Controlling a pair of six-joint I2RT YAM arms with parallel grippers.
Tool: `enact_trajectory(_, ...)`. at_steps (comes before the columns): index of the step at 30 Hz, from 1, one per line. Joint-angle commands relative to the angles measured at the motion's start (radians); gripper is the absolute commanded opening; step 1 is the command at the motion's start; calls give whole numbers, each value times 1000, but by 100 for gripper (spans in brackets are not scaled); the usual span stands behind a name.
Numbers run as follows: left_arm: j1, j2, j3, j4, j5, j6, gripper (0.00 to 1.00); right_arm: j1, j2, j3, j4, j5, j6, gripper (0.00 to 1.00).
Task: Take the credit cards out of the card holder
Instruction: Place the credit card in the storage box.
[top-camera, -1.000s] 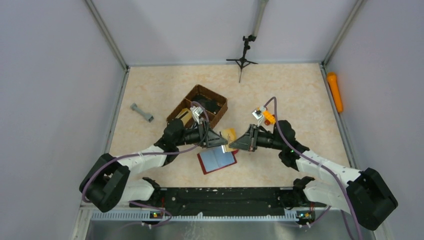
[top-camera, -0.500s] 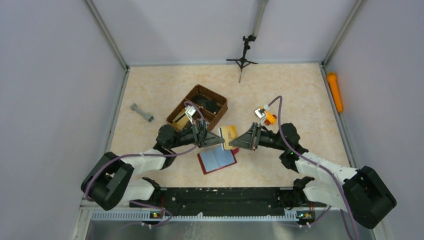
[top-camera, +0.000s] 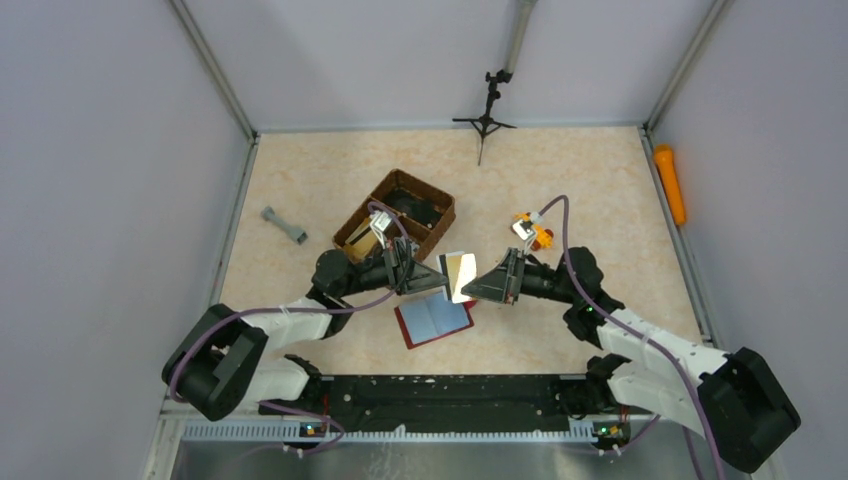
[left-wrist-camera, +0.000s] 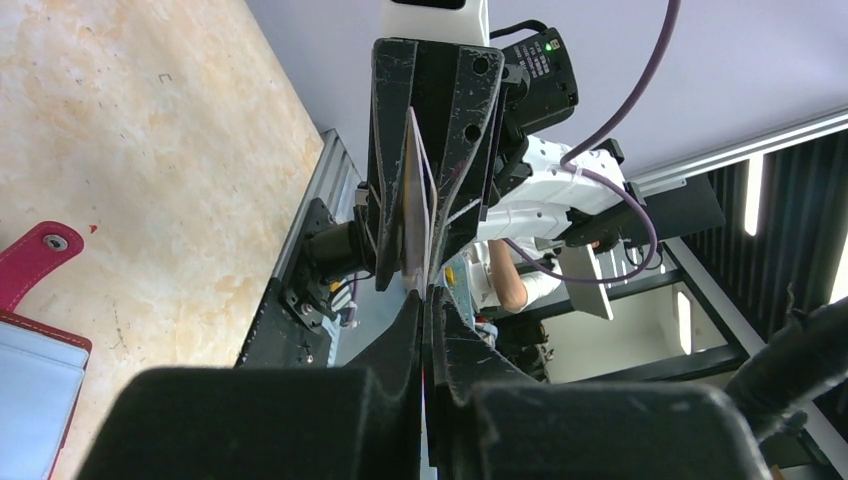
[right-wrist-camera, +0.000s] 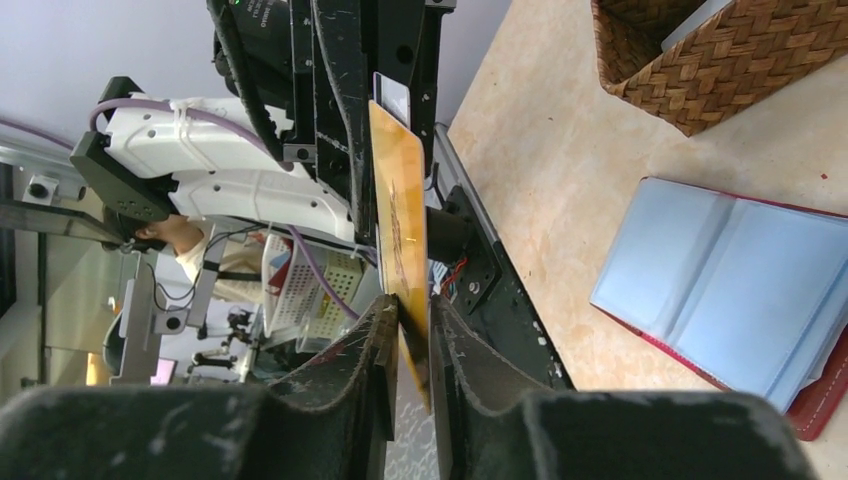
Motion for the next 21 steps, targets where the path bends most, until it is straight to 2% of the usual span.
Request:
enact_trajectory(1,8,-14,-8,72,21,-11,0,-24,-22,33,-27,11,-36,16)
enact_trajectory(7,58,-62,-27,28,41,0,0,-41,-37,29,-45,2,-38,15)
enact_trajectory(15,141,-187,-14,-192,81,95,0,-55,-46,32,-60,-5,-45,14)
enact_trajectory(16,165,-210,-5,-259,95,129,0,-59,-46,33,-66,-5,-45,14)
enact_trajectory(18,213,-271,36,-521,105,256,0,-69,-45,39,-76,-15,-52,12)
enact_trajectory(20,234,-330,129,-921,24,481,0,-80,-51,57,-126,-17,-87,6)
enact_trajectory(21,235,-346,198,-1098,-59,606,0,-83,-55,74,-170,-9,-115,3)
